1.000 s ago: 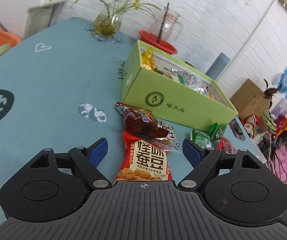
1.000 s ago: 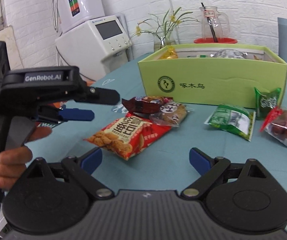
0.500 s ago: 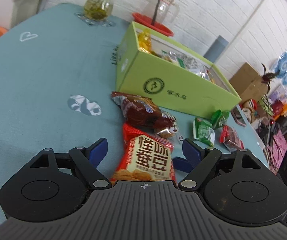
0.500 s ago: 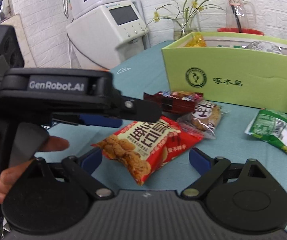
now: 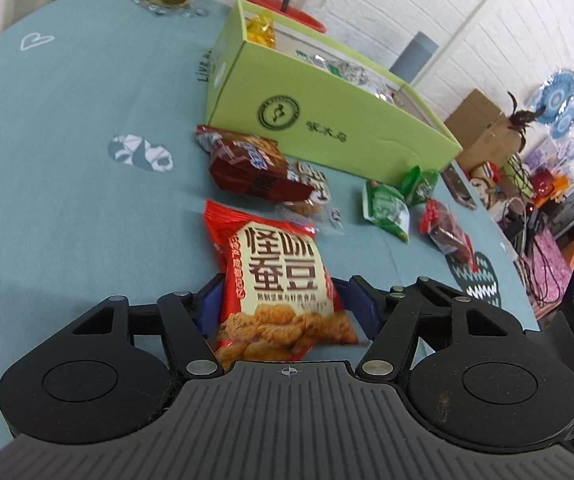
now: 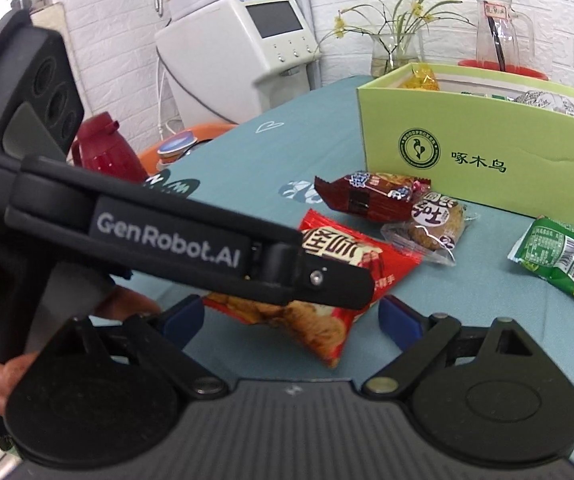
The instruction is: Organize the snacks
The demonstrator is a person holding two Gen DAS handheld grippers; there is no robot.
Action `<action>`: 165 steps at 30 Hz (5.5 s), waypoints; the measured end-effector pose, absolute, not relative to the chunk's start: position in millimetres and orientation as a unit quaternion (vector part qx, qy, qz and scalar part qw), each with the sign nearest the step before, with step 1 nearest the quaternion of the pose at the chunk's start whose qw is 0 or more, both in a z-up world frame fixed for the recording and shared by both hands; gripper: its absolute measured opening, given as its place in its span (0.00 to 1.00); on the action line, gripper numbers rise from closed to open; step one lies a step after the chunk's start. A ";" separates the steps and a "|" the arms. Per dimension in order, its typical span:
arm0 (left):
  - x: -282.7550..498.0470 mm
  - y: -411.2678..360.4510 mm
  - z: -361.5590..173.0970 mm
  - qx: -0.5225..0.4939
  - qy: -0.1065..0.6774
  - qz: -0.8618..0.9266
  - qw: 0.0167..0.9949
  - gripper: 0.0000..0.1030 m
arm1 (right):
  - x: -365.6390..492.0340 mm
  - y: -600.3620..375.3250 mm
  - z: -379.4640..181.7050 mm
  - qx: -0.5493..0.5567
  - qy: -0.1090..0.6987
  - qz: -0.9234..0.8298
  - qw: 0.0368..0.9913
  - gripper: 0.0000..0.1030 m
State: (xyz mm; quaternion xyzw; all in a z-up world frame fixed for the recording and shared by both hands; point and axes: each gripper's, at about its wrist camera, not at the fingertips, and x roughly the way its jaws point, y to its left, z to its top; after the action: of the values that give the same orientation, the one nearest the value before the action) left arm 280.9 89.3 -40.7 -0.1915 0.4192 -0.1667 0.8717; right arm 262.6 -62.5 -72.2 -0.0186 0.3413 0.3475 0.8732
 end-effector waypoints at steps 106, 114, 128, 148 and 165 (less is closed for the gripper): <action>268.1 103.3 -26.8 -0.212 0.396 -0.141 0.882 0.73 | 237.9 -74.9 -71.6 -0.022 0.327 0.283 0.901 0.90; 286.7 92.0 -39.6 -0.184 0.429 -0.174 0.867 0.72 | 261.5 -56.6 -66.1 -0.057 0.317 0.261 0.910 0.90; 240.8 91.4 -42.5 -0.177 0.402 -0.159 0.884 0.52 | 215.7 -65.5 -71.6 -0.033 0.328 0.281 0.901 0.89; 294.7 78.4 38.9 -0.196 0.339 -0.208 0.896 0.22 | 265.5 -82.0 -8.2 -0.053 0.241 0.312 0.918 0.74; 516.6 58.0 14.8 -0.142 0.368 -0.168 0.904 0.25 | 484.0 -83.6 -30.6 -0.024 0.302 0.301 0.904 0.85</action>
State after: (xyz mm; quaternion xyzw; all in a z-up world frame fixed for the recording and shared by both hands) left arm 516.6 58.0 14.8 -0.1419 0.3675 -0.1680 0.9036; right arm 484.0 -83.6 -30.6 -0.0238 0.3019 0.3011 0.9042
